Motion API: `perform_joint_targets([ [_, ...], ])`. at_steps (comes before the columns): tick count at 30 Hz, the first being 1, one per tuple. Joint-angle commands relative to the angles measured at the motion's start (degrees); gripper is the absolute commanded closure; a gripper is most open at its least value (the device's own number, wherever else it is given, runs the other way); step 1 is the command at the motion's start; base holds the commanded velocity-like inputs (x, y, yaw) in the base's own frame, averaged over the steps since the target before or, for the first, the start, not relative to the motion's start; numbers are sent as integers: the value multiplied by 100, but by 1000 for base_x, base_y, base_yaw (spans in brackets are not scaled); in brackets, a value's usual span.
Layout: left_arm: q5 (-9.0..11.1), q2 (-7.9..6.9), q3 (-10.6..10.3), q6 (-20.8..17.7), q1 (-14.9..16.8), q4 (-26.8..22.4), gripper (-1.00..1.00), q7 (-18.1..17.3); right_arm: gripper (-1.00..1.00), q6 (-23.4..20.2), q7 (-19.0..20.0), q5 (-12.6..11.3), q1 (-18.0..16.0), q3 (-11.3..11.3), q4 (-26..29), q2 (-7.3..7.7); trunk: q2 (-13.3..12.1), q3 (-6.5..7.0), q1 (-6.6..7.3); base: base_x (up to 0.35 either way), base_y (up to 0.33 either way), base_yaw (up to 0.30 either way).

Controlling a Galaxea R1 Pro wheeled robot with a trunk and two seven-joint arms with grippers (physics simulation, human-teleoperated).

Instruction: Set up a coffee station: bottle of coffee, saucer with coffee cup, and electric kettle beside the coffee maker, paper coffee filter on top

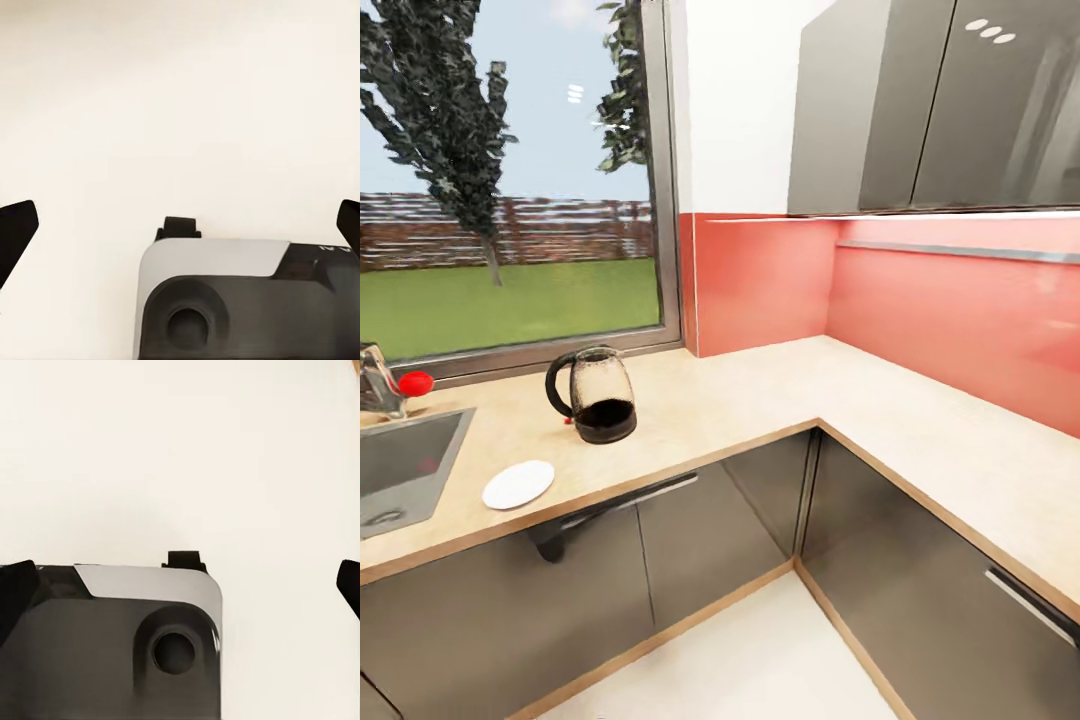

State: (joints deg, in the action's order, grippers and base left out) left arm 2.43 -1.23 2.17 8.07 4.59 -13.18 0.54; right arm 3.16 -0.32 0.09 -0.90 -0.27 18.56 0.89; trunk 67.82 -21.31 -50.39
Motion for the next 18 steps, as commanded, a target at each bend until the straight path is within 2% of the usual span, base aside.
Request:
perform_joint_targets([
  [1,27,1,11,19,3,8,-100,-1,-100,34,-3,0,-2,-4,-2,9,-38,9,23,0,0,276],
  [12,62,-8,26,18,-1,8,-100,7,-100,61,-3,0,-1,-15,-22,33,-479,172,265,0,0,276],
  [15,208,-14,161,19,-2,8,-100,4,-100,62,-3,0,1,-11,-24,34,-600,217,330,0,0,276],
  [18,259,-16,250,19,-2,8,-100,-1,-100,62,-3,0,0,-10,-22,34,-720,262,396,0,0,276],
])
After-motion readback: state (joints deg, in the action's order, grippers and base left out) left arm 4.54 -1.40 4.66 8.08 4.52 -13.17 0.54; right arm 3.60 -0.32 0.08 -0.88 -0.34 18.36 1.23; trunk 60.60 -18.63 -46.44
